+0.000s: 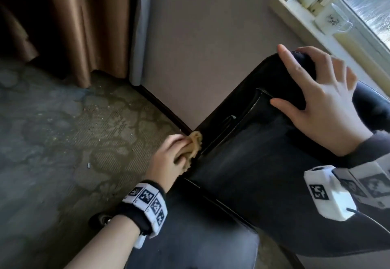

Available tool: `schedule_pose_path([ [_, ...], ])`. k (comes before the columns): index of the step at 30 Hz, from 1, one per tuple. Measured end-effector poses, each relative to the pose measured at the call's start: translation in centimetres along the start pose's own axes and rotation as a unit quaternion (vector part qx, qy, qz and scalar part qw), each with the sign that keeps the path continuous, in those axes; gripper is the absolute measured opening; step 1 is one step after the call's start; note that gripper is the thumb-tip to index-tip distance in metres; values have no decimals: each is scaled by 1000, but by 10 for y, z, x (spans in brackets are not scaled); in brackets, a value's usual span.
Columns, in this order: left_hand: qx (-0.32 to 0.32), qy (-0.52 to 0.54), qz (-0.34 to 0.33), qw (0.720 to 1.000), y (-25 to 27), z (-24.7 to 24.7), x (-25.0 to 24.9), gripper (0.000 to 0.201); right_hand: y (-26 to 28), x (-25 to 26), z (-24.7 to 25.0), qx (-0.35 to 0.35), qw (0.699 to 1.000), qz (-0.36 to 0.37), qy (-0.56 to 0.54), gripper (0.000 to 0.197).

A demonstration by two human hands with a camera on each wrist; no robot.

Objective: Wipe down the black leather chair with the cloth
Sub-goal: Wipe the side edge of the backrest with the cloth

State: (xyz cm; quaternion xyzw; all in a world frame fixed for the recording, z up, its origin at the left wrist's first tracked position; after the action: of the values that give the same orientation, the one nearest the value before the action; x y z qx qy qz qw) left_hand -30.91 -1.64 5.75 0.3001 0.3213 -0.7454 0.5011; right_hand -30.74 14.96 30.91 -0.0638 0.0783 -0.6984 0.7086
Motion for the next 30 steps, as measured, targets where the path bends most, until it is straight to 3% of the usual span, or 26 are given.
schedule_pose_path([
  [1,-4,-1,-23,1000,-2,-3,-9,39,1,1,-1,-5,1000,-4,11,83],
  [3,11,-6,-7,1000,2,-15,-3,38,1,4,-5,-7,999,-15,45,98],
  [8,175,-58,95,978,38,-52,60,33,-2,6,-12,-7,996,-24,81,114],
  [10,195,-60,117,972,46,-53,77,34,-2,5,-12,-15,996,-24,85,114],
  [13,79,-45,189,978,34,-29,96,35,-1,7,-14,-24,995,-24,92,111],
  [15,42,-24,189,981,26,-26,90,37,-1,6,-15,-27,995,-26,93,110],
  [18,122,4,171,978,31,-59,71,39,1,7,-13,-28,995,-36,89,106],
  [20,141,12,214,967,42,-73,73,38,9,16,-14,-35,995,-29,93,98],
  [23,125,14,253,959,48,-74,80,36,36,36,-41,17,982,78,171,88],
  [25,87,24,224,970,44,-65,74,38,51,35,-60,64,962,142,226,86],
  [30,-102,92,57,989,21,-14,12,45,56,29,-69,58,955,162,240,83],
])
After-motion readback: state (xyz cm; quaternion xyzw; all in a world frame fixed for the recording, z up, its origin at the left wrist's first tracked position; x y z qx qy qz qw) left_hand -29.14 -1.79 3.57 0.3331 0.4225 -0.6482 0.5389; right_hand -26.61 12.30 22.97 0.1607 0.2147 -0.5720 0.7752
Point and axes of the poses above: each hand's wrist, its own y-axis away from the middle knuckle, its own z-axis out of the back of the hand, x = y × z, the point moved 8 cm from there along -y, towards the middle knuckle, and after that the axes turned 14 degrees about -y, right-handed, at the moved point
